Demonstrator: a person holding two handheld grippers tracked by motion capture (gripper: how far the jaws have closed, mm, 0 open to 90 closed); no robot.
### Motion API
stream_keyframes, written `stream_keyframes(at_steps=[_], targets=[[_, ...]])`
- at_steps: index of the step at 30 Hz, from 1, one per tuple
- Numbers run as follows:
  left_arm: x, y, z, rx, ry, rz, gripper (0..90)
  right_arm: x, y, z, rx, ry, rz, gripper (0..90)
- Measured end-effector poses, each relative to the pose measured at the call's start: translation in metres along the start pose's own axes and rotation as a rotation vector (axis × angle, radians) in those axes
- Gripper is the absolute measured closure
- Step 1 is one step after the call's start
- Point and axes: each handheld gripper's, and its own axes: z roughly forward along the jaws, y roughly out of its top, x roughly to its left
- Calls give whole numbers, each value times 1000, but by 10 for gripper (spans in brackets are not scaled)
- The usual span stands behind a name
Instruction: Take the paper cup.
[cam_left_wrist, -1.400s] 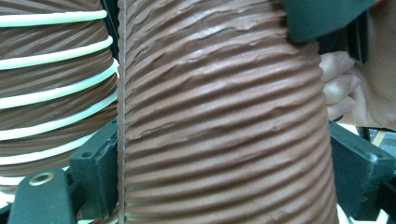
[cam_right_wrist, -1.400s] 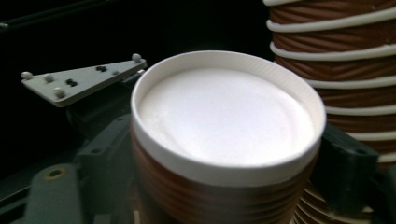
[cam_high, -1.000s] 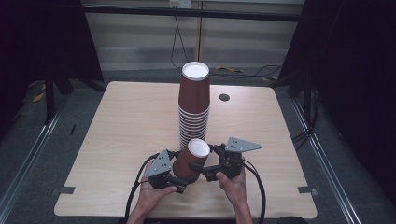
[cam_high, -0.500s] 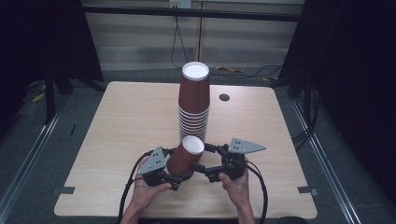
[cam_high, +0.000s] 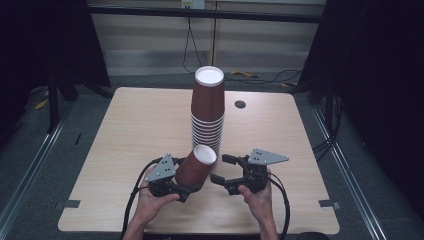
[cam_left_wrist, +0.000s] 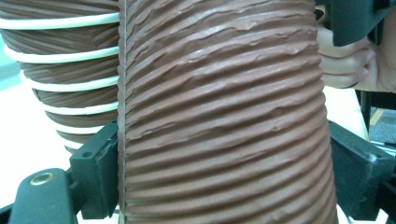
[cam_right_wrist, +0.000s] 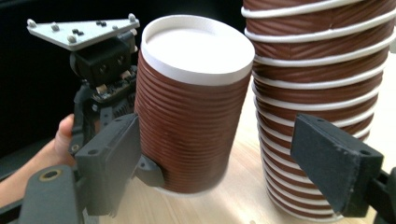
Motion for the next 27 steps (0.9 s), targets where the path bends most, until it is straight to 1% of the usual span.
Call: stream_keyframes(at_steps=[3, 5, 7, 9, 10, 11, 14, 16, 17, 18, 20, 22, 23, 24, 26, 27], targets=[[-1, 0, -1, 24, 6, 6, 134, -1, -1, 0, 7, 10, 2, 160], [0, 0, 0, 27, -7, -13, 135, -2, -1, -1, 11, 10, 2, 160], [-1, 0, 0, 46, -6, -3, 136, -4, -1, -2, 11, 7, 0, 159], [-1, 1, 2, 60, -18, 4, 136, -4, 0, -3, 19, 3, -4, 161], [-1, 3, 2, 75, -22, 12, 136, -4, 0, -4, 25, 2, -2, 166], [-1, 4, 3, 86, -20, 19, 136, -4, 0, -4, 36, 4, -11, 180], [-1, 8, 4, 105, -31, 39, 136, -4, 0, -6, 61, -2, -21, 187], [-1, 10, 5, 117, -23, 50, 136, -4, 0, -7, 67, -6, -27, 178], [-1, 10, 5, 127, -24, 47, 136, -4, 1, -8, 68, -3, -34, 176], [-1, 10, 5, 132, -25, 48, 136, -4, 1, -8, 76, 2, -35, 176], [-1, 10, 4, 149, -26, 54, 136, -3, 1, -8, 101, -22, -55, 176], [0, 10, 4, 168, -28, 65, 136, -4, 1, -7, 134, -24, -68, 176], [0, 11, 4, 175, -30, 64, 136, -4, 1, -6, 149, -31, -76, 175], [0, 12, 4, 185, -29, 72, 136, -4, 2, -6, 162, -41, -81, 168], [1, 14, 3, 204, -26, 92, 136, -4, 2, -6, 179, -40, -88, 164], [1, 14, 3, 210, -28, 93, 136, -4, 3, -5, 184, -39, -91, 156]])
